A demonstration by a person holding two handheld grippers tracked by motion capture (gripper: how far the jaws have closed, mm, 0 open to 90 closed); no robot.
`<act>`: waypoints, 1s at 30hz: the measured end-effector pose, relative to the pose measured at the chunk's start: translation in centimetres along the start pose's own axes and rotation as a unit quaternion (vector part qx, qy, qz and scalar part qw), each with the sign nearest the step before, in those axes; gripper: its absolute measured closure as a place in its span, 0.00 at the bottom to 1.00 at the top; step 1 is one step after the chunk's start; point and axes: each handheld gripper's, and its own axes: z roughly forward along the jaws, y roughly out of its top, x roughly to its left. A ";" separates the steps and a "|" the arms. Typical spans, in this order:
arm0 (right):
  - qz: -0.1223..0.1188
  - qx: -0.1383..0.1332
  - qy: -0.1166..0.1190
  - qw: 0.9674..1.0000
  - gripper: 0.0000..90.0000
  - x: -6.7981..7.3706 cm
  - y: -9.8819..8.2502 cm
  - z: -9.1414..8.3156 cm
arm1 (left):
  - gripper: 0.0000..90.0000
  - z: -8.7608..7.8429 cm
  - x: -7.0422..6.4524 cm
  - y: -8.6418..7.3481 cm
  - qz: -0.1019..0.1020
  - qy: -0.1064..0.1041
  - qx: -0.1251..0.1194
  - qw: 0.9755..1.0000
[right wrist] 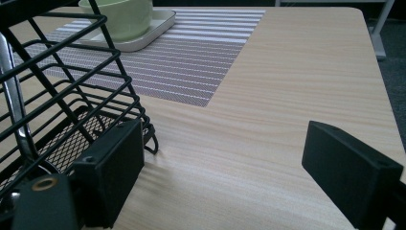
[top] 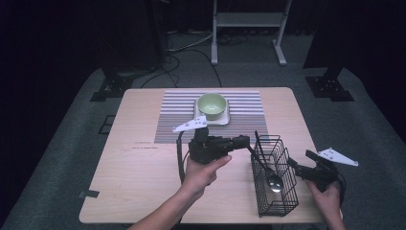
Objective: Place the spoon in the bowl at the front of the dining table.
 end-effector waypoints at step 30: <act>-0.001 0.002 -0.003 1.000 0.15 0.0 0.0 0.0 | 0.99 -5.5 1.7 -0.2 -0.026 0.034 -0.012 0.999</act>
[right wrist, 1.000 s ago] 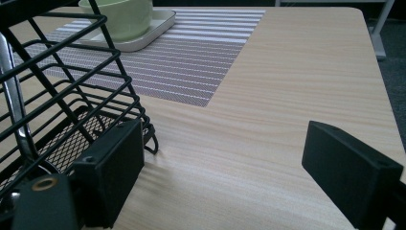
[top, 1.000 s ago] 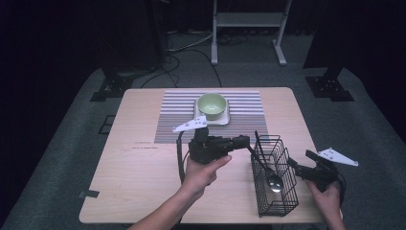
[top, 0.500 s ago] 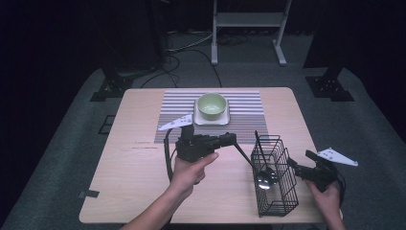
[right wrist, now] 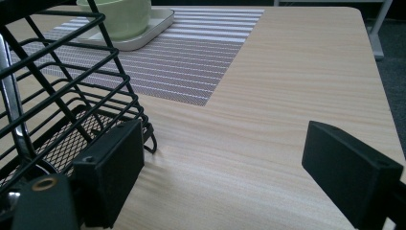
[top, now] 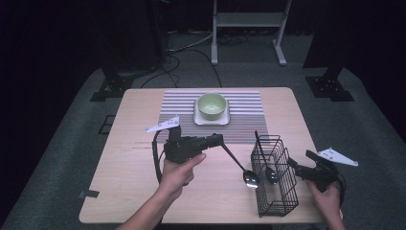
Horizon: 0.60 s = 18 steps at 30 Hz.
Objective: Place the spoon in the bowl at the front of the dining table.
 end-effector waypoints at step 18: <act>0.002 0.001 -0.002 1.000 0.15 0.0 -0.1 0.1 | 0.99 -3.2 3.3 -0.9 -0.020 0.056 -0.010 0.998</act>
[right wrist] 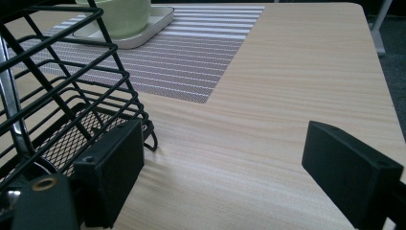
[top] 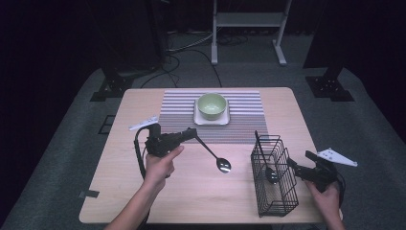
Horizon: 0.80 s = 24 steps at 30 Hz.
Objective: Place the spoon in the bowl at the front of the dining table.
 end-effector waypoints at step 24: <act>0.003 -0.002 0.000 1.000 0.15 -0.1 0.0 0.0 | 0.99 1.9 3.3 1.7 -0.004 0.052 -0.014 0.999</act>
